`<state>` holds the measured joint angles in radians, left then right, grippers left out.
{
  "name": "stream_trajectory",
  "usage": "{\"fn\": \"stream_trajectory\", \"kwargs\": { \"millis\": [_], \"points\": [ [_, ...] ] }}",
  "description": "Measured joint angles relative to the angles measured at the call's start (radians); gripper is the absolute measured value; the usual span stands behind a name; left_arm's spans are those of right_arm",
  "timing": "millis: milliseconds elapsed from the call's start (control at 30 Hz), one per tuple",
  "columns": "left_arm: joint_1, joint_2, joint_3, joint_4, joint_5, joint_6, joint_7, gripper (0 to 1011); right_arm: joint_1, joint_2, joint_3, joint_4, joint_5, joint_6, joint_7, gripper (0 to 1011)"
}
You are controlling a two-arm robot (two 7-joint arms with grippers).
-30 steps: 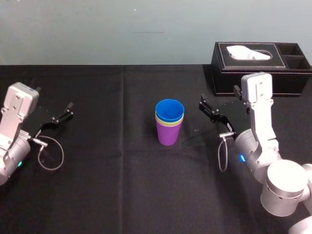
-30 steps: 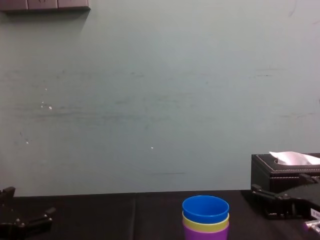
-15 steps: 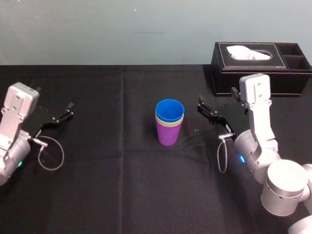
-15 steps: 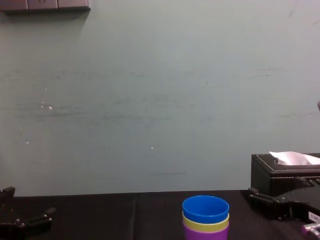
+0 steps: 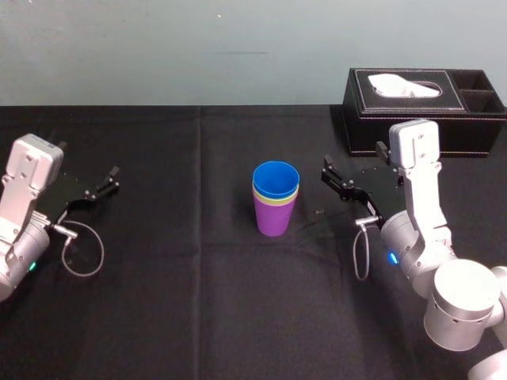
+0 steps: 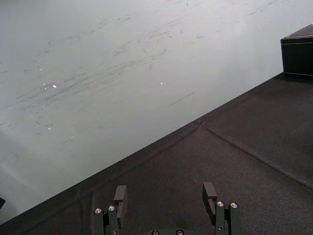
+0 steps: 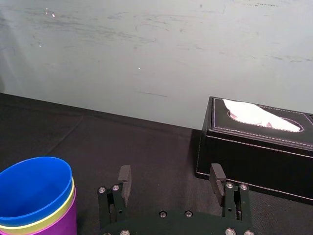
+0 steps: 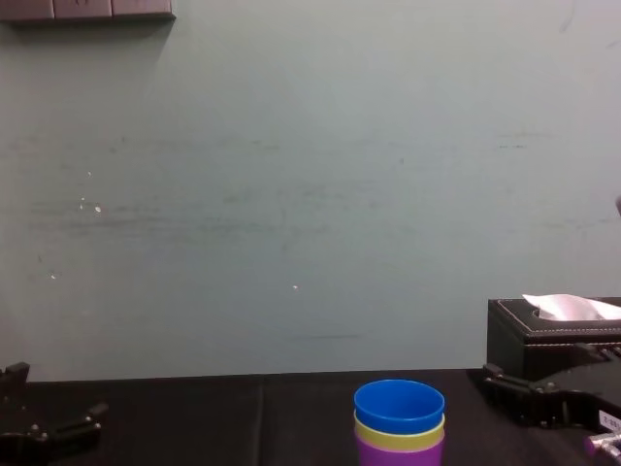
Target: Stack the three plastic cups sequentially using one hand.
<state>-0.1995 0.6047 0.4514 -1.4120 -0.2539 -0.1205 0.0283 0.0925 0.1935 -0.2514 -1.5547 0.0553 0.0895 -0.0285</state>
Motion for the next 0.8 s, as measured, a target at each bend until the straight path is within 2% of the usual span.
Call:
{"fn": "stream_trajectory", "kwargs": {
  "millis": [800],
  "points": [
    [0.000, 0.000, 0.000, 0.000, 0.000, 0.000, 0.000, 1011, 0.000, 0.000, -0.001, -0.001, 0.000, 0.001, -0.003, 1003]
  ]
}}
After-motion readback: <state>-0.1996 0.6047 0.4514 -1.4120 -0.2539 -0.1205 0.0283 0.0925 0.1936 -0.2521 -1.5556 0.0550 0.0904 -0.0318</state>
